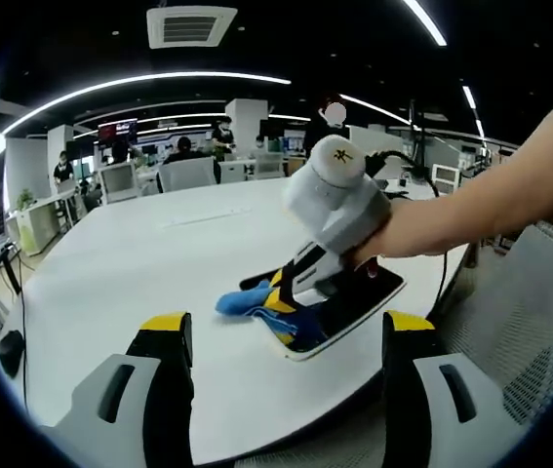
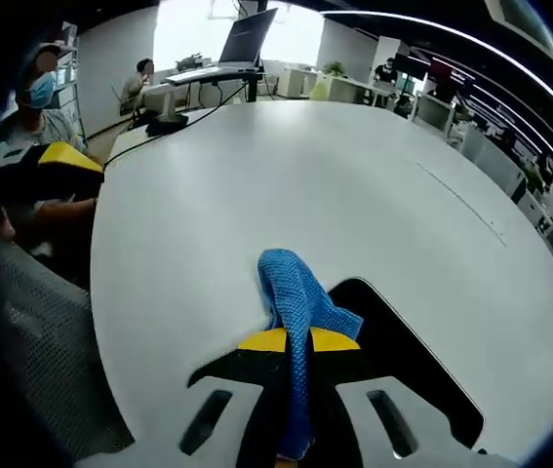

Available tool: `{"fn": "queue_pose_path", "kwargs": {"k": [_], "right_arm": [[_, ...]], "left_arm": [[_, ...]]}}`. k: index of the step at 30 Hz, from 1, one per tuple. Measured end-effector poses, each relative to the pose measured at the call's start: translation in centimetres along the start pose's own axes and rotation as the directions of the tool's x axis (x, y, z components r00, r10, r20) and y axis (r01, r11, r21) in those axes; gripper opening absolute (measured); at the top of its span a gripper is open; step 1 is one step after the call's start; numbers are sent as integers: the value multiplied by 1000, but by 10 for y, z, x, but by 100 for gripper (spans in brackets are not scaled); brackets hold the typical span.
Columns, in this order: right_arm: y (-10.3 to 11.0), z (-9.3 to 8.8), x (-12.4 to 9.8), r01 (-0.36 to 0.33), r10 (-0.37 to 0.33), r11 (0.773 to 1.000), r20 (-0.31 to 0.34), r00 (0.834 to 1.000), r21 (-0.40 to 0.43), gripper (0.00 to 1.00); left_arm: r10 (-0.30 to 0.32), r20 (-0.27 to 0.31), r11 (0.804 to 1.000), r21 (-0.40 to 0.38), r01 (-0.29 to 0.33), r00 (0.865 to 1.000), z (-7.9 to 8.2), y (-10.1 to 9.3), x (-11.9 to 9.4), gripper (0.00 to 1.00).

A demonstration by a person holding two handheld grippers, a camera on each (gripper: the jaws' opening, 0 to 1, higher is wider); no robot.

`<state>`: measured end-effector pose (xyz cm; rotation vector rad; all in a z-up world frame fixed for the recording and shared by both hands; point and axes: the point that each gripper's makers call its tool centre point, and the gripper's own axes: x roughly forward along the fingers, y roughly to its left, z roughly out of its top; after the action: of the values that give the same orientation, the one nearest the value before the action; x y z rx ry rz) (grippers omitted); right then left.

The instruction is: Wipe the mirror surface with the cleaning cloth until all visible marks leave the cleaned area.

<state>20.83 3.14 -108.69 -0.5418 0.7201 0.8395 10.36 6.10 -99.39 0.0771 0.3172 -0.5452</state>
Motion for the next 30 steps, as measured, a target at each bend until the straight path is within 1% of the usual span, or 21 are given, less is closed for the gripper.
{"fn": "queue_pose_path", "kwargs": {"k": [4,19,23,30], "right_arm": [[-5,2,2,4,-4,1000,-6,1000,5,0],[-26,10,14,38,-37,999,-25,999,35,0],[-30,11,15,30,-28,998,-27,999,47,0],[-37,14,19,49,-47,998,-35,998,40,0]], "left_arm": [[-5,-13,1000,0,5,1000,-2,-1,0,77],[-7,-14,1000,-1,7,1000,-2,-2,1,77],[-7,-14,1000,-1,7,1000,-2,-2,2,77],[-10,-17,1000,-2,10,1000,-3,-3,2,77]]}}
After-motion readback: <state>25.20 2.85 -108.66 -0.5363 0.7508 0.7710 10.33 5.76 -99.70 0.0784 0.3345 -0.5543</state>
